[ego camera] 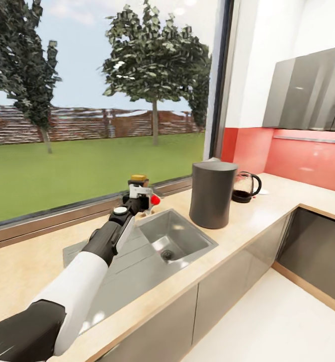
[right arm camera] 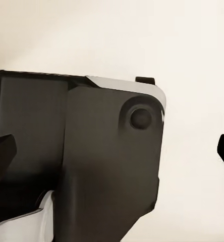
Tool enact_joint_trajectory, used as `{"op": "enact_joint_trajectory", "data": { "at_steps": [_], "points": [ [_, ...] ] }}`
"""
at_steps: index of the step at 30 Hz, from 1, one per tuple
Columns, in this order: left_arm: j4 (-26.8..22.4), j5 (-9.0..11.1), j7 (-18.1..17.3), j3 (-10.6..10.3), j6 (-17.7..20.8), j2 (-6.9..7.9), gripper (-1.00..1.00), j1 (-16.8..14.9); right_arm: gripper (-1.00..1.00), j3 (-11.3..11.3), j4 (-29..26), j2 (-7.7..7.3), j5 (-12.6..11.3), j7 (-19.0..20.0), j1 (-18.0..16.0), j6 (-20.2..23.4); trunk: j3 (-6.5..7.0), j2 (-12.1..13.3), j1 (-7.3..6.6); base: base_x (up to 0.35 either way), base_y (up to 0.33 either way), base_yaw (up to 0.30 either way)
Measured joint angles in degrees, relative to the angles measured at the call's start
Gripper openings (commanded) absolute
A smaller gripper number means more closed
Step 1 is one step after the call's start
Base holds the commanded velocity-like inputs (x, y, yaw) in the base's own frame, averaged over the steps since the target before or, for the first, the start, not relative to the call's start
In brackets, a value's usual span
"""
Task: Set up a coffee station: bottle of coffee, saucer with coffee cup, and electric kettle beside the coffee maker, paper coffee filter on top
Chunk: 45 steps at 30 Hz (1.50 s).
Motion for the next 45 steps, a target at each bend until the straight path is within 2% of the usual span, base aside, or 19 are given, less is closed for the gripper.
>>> {"op": "enact_joint_trajectory", "data": {
  "at_steps": [4,29,35,38,39,42,45],
  "points": [
    [0.0,0.0,-0.4,0.0,-0.1,0.0,-1.0,1.1,1.0,-0.1,-0.1,0.06,-0.1,0.0,0.0,0.0,0.0,0.0,0.0,0.073,-0.27,0.0],
    [0.1,0.0,-0.6,-0.1,0.0,-0.21,-1.0,1.7,1.0,-0.1,-0.1,0.11,-0.1,0.0,0.0,0.0,0.0,0.0,-0.01,0.179,-0.274,0.0],
    [0.0,-0.1,-0.6,-0.1,-0.4,-0.21,-1.0,4.8,1.0,-0.1,-0.1,0.11,-0.1,0.0,0.0,0.0,-0.01,0.0,-0.01,0.142,-0.279,0.0],
    [0.0,-0.1,-0.8,-0.2,-3.1,-0.07,-1.0,7.6,1.0,-0.1,-0.1,0.11,-0.1,0.0,0.0,0.0,-0.01,0.0,-0.01,0.147,-0.279,0.0],
    [0.0,-0.1,-0.8,-0.6,-4.2,-0.03,-1.0,8.5,1.0,-0.1,-0.1,0.11,-0.1,0.0,0.0,0.0,-0.01,0.0,-0.01,0.154,-0.279,0.0],
    [0.0,-0.2,-0.8,-4.3,-7.4,0.19,-1.0,12.6,1.0,-0.1,-0.1,0.1,-0.1,0.0,0.0,0.0,0.0,0.0,-0.01,0.132,-0.193,0.0],
    [-0.1,-0.4,-0.7,-4.8,-8.9,0.34,-1.0,14.3,1.0,-0.1,-0.1,0.1,-0.1,0.0,0.0,0.0,0.0,0.0,0.0,0.037,-0.046,0.0]
  ]
}}
